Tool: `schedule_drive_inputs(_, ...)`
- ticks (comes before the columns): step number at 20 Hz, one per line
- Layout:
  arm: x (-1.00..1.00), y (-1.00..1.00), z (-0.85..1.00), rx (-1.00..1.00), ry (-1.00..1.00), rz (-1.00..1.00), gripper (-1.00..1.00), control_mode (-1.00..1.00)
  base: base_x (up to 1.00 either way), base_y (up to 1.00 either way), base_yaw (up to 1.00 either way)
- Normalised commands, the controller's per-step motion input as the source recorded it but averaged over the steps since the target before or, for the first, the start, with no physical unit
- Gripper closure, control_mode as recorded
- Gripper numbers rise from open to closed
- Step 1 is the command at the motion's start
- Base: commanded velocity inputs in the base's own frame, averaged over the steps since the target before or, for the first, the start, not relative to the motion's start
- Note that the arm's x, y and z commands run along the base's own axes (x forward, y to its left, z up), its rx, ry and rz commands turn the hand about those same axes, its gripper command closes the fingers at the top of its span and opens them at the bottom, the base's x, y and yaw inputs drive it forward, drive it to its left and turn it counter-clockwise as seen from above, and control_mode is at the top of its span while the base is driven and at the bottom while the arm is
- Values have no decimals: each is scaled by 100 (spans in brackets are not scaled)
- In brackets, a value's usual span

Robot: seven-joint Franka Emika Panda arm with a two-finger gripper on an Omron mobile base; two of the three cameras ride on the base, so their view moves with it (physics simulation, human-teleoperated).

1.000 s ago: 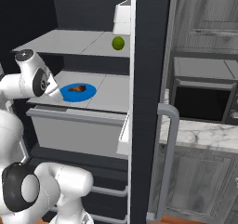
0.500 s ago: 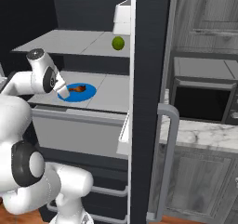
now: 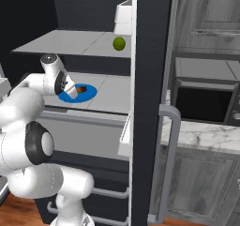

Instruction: Retrieve the chicken drumstick from the fridge and place it on the cutting board.

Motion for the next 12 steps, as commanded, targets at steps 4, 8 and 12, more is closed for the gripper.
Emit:
schedule_drive_inputs(4, 60, 0, -19, 0, -1, 5, -100, -100, 0, 0, 0)
schedule_drive_inputs(8, 60, 0, -17, 0, -2, 3, -100, -100, 0, 0, 0)
schedule_drive_inputs(12, 58, 0, -23, -1, -1, 2, -100, -100, 0, 0, 0)
